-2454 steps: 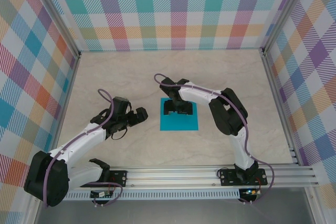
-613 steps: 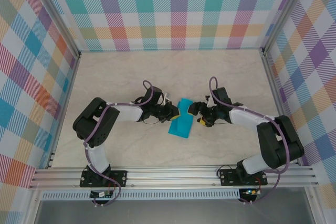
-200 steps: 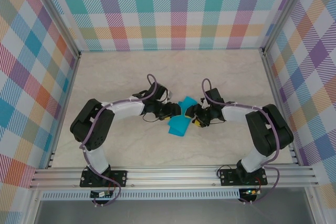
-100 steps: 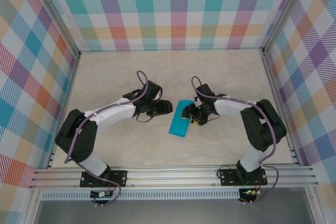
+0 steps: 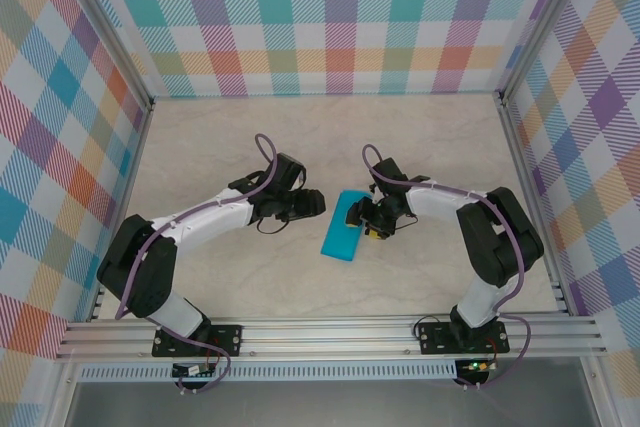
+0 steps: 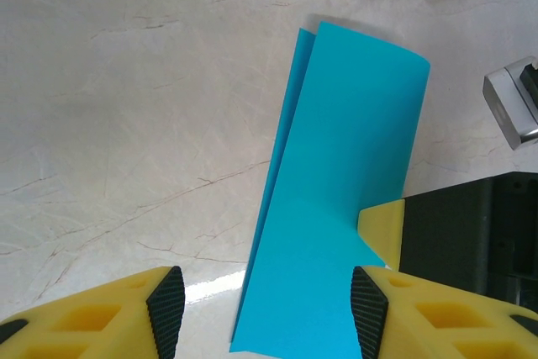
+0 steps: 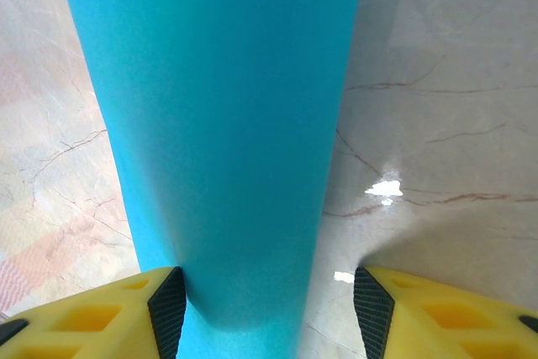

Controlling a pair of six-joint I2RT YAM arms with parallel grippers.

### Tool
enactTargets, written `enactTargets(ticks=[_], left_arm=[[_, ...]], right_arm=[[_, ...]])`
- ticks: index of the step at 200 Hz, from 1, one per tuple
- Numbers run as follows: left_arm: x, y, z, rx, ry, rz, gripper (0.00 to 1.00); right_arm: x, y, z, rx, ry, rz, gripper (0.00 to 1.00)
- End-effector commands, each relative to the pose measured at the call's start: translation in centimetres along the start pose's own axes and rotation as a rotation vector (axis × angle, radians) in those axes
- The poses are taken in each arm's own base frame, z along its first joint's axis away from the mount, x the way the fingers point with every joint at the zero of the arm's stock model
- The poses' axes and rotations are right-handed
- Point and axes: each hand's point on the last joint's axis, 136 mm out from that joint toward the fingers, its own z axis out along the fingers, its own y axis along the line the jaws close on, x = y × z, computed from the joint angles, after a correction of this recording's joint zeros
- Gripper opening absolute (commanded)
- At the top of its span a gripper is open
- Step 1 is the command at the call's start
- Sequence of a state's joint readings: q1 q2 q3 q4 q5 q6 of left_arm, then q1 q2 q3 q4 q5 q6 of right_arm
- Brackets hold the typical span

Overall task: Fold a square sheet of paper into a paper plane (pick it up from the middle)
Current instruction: First fold in half a square sheet of paper at the center of the table.

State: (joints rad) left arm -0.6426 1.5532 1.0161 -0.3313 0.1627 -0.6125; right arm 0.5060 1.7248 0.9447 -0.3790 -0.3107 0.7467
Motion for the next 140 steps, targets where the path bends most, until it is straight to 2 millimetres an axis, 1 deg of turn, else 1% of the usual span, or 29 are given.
enactTargets(ticks=[1, 53, 69, 87, 121, 140], left_arm=[[-0.1, 0.7, -0.8, -0.009, -0.027, -0.013, 0.57], [-0.1, 1.1, -1.4, -0.019, -0.045, -0.026, 0.57], [-0.2, 1.3, -1.6, -0.025, -0.059, -0.033, 0.58], [-0.3, 1.8, -1.6, -0.037, -0.066, -0.045, 0.58], [-0.5, 2.0, -1.4, -0.036, -0.069, -0.057, 0.58], [-0.5, 2.0, -1.3, -0.036, -0.065, -0.060, 0.58]], right_arm=[[0.9, -1.7, 0.4, 0.078, 0.039, 0.008, 0.58], [1.3, -2.0, 0.2, 0.092, 0.047, 0.007, 0.59], [1.3, -2.5, 0.1, 0.117, 0.047, 0.009, 0.59], [1.4, -3.0, 0.2, 0.147, 0.053, 0.013, 0.60], [1.3, -3.2, 0.3, 0.180, 0.060, 0.015, 0.60], [1.1, -2.9, 0.4, 0.169, 0.058, 0.010, 0.61]])
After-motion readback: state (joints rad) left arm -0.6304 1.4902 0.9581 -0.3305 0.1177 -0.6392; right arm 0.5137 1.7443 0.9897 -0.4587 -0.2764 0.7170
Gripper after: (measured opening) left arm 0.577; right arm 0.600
